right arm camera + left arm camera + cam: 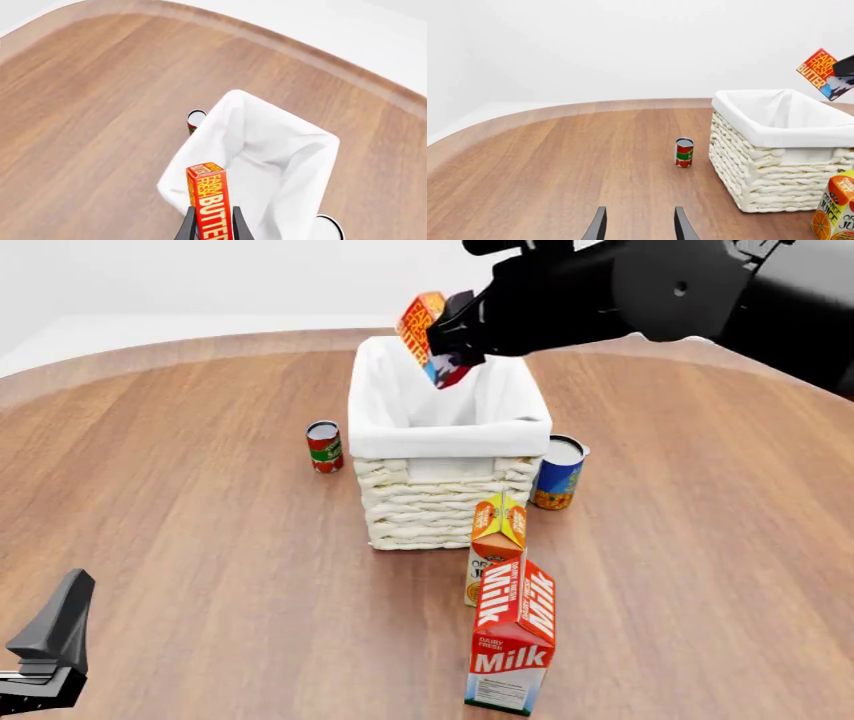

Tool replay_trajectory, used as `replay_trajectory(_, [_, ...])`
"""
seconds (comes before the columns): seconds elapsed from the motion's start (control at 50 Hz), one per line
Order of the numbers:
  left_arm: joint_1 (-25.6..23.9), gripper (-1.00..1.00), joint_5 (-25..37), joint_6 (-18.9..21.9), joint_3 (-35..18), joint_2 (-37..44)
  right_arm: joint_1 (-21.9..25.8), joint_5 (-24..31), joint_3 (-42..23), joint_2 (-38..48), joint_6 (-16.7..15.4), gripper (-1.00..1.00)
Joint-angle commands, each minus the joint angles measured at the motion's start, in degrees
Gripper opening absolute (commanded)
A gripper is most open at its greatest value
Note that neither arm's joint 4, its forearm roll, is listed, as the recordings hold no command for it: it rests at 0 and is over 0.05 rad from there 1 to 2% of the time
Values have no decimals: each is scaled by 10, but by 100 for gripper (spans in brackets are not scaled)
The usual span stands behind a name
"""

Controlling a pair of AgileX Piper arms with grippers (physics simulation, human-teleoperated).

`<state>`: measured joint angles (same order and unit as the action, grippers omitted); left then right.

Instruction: Pick up the butter and put it in the basket.

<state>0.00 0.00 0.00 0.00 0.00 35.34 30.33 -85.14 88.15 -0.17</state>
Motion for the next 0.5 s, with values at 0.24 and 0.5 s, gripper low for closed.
replay_trajectory(0.24, [0, 100, 0, 0, 0, 0, -5, -30, 7, 15, 11, -100])
replay_trajectory(0.5, [0, 100, 0, 0, 0, 0, -10, -51, 22, 25, 10, -100])
